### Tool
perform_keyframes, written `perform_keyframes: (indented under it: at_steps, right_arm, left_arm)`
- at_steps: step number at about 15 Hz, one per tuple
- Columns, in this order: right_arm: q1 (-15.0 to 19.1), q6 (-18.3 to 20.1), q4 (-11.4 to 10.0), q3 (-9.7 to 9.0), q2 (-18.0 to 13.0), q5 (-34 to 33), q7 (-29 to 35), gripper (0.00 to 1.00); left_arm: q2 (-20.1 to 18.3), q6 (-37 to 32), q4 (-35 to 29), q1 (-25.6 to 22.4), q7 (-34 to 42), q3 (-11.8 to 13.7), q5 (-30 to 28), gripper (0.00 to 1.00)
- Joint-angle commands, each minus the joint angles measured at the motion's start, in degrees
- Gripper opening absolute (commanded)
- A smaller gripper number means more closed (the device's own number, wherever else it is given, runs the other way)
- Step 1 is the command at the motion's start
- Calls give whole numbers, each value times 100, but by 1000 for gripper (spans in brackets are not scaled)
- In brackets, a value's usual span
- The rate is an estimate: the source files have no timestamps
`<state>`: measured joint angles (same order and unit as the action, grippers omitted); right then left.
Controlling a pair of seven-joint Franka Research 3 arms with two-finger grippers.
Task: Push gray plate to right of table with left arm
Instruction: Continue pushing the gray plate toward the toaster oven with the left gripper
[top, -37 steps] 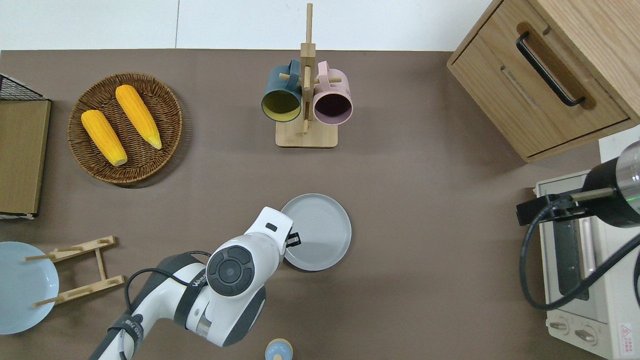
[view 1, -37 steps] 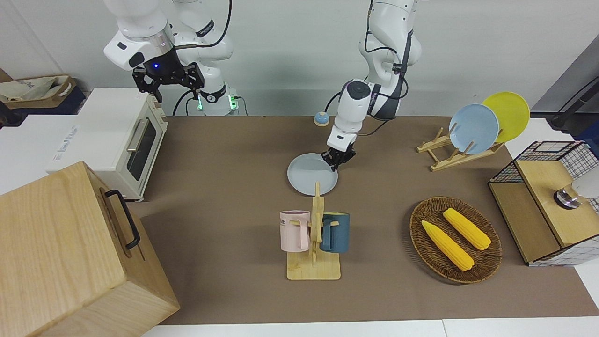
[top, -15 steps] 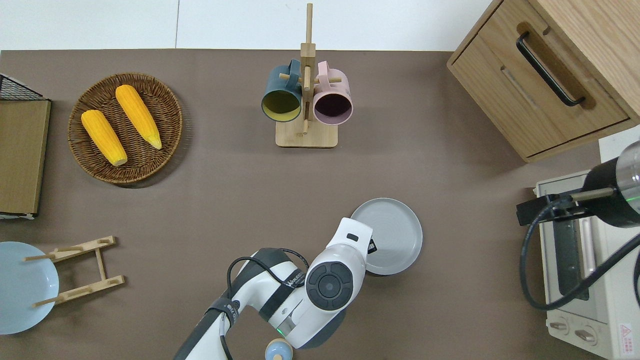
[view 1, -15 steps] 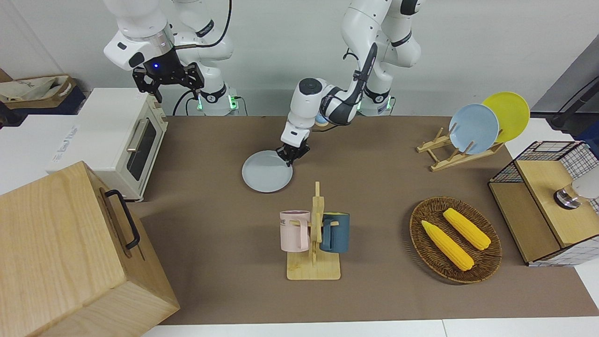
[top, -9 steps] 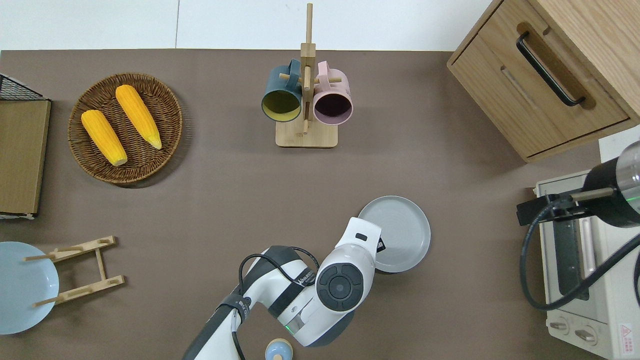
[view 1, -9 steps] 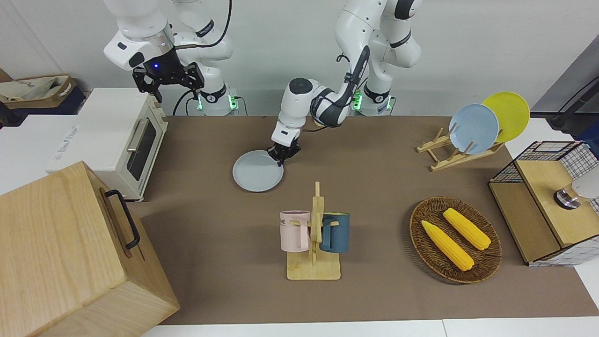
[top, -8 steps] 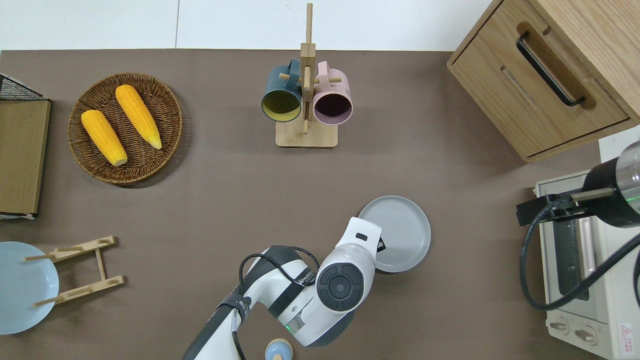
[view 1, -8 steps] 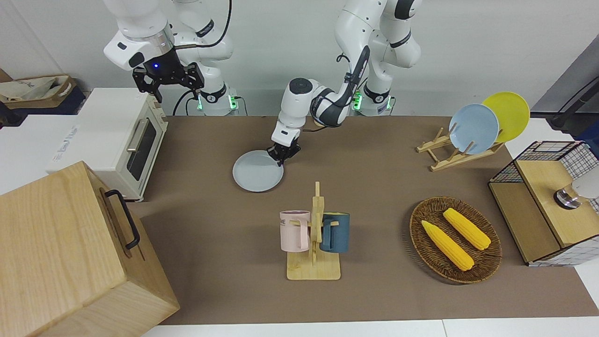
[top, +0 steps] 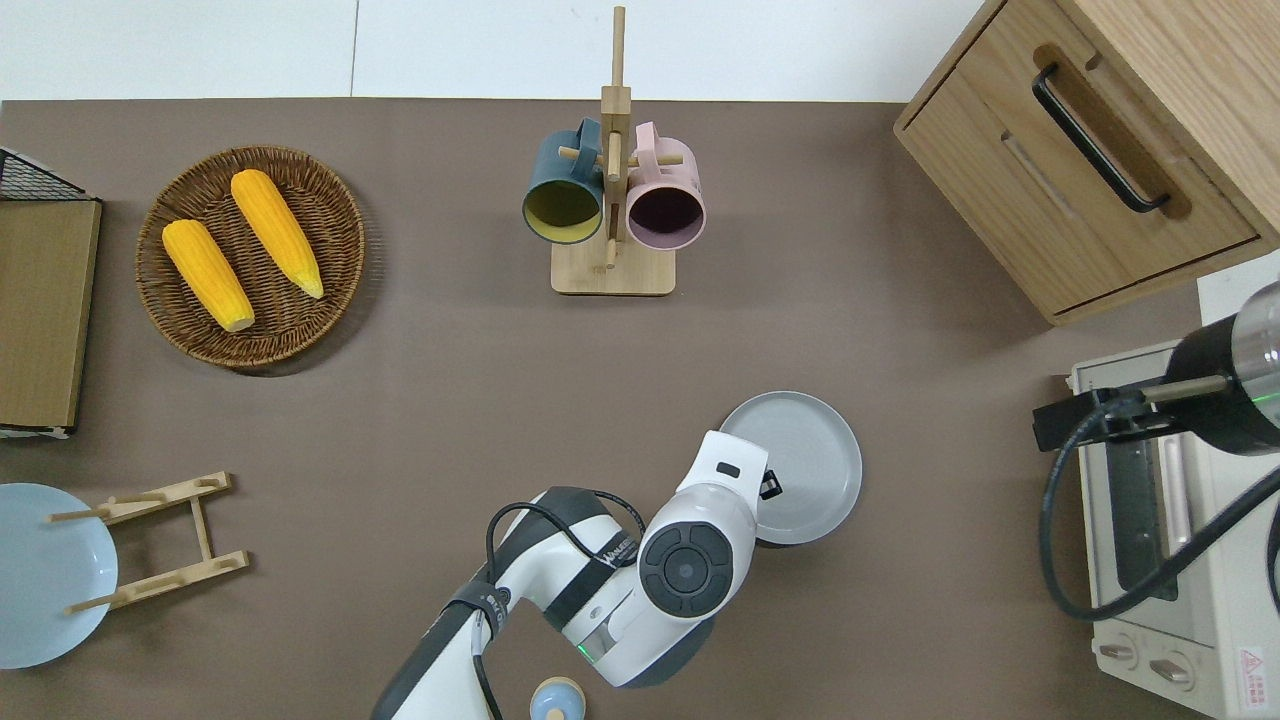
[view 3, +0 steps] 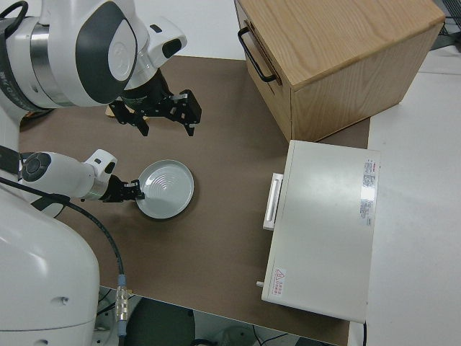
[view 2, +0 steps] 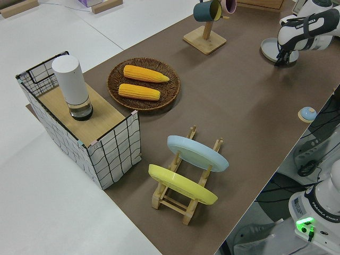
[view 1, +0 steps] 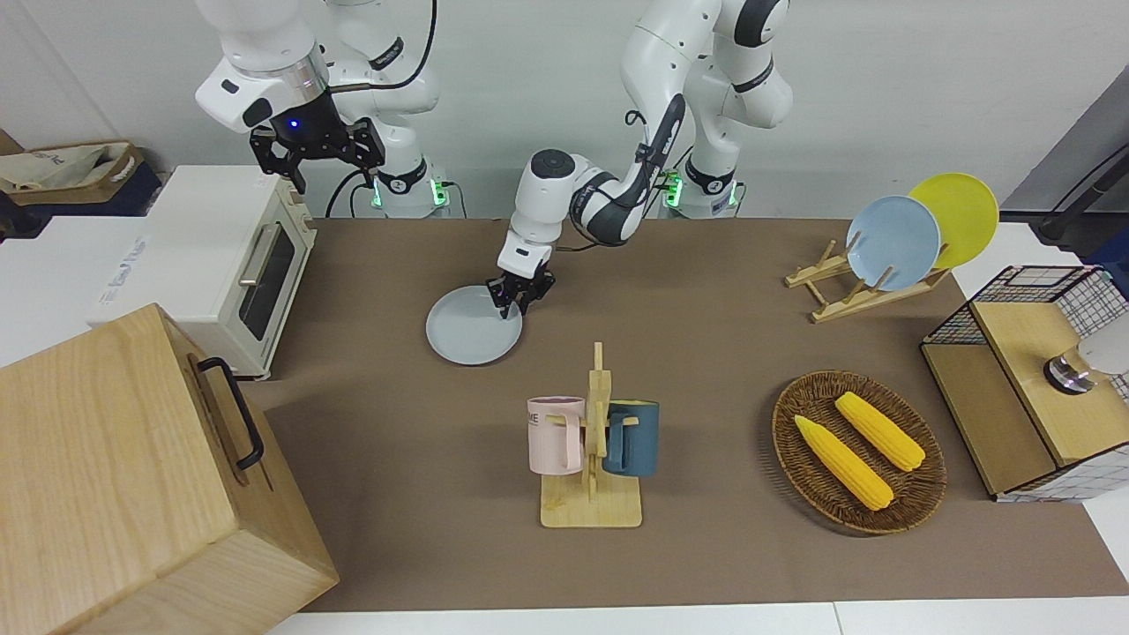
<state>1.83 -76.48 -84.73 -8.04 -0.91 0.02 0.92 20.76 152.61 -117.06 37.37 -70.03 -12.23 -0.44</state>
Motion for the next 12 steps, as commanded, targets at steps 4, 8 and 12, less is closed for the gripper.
perform_keyframes:
  at_steps: [4, 8, 12]
  right_arm:
    - [107, 89, 53, -92, -14, 25, 66, 983]
    - [107, 89, 53, -92, -14, 25, 66, 983]
    - [115, 89, 53, -92, -14, 25, 66, 983]
  left_arm:
    - [130, -125, 175, 95, -187, 80, 159, 987]
    - [-19, -407, 175, 60, -143, 115, 167, 987]
    - [-300, -697, 123, -1, 76, 142, 167, 989]
